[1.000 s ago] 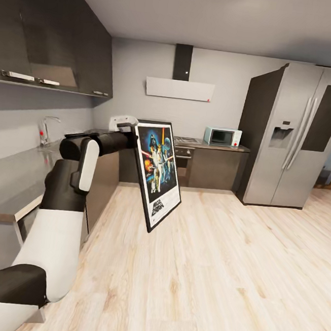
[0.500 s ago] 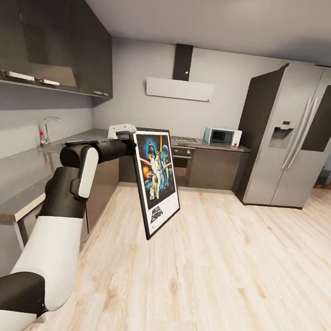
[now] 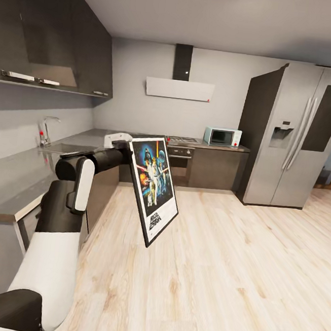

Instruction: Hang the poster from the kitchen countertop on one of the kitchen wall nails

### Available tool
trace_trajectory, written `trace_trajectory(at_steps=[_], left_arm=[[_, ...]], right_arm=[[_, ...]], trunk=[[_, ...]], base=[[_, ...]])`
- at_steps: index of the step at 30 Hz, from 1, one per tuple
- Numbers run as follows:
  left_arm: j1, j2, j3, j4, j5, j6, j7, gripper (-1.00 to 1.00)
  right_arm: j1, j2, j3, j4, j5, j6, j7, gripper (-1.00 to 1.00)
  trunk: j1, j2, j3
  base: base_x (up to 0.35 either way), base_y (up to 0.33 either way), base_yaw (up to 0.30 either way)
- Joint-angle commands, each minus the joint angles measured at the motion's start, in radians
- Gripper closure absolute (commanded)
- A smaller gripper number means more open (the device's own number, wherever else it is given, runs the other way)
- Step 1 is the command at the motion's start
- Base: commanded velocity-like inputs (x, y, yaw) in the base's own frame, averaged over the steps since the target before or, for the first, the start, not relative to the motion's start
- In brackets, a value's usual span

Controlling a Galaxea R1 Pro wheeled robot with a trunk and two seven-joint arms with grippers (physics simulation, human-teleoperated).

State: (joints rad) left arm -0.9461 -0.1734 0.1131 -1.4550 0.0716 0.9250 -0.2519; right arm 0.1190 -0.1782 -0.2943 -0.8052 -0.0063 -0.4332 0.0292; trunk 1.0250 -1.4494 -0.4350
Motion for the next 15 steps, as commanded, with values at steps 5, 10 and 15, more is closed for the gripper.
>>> trace_trajectory(at_steps=[5,10,15], left_arm=[[0.002,-0.001,0.001,-0.002,0.007,0.006,0.002,1.0],[0.003,-0.001,-0.007,-0.002,0.007,0.006,0.004,1.0],[0.003,-0.001,-0.073,-0.002,0.007,0.006,0.061,1.0]], right_arm=[[-0.002,0.003,0.003,-0.005,-0.001,-0.001,-0.024,-1.0],[-0.006,0.025,0.005,-0.018,-0.001,-0.001,-0.031,-1.0],[-0.007,0.074,0.006,-0.069,0.007,0.001,-0.037,-1.0]], trunk=[[0.0,-0.001,-0.001],[0.0,-0.001,-0.001],[0.0,-0.001,-0.001]], base=[[0.0,0.0,0.0],[0.0,0.0,0.0],[0.0,0.0,0.0]])
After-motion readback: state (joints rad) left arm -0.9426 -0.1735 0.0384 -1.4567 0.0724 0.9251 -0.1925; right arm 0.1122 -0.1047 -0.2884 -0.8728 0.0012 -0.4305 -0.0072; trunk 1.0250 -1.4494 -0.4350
